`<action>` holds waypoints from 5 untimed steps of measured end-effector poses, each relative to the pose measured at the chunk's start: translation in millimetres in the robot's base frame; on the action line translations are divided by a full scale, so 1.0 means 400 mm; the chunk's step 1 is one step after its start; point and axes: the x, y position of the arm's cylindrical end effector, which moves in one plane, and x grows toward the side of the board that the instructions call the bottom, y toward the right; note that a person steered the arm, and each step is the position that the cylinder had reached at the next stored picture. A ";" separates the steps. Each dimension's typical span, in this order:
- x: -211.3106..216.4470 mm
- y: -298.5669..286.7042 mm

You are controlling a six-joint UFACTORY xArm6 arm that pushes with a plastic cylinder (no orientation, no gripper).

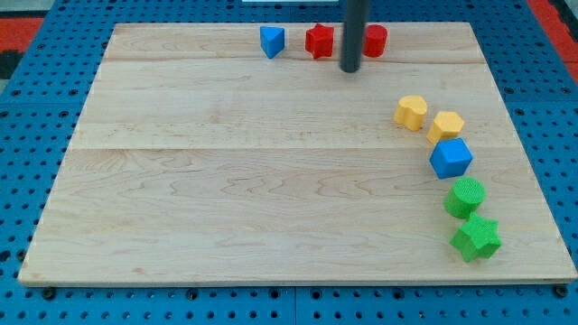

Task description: Slide the yellow heart closer to the blue triangle

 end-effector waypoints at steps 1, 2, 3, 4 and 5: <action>0.030 0.275; 0.199 0.345; 0.212 0.337; 0.212 0.321; 0.223 0.211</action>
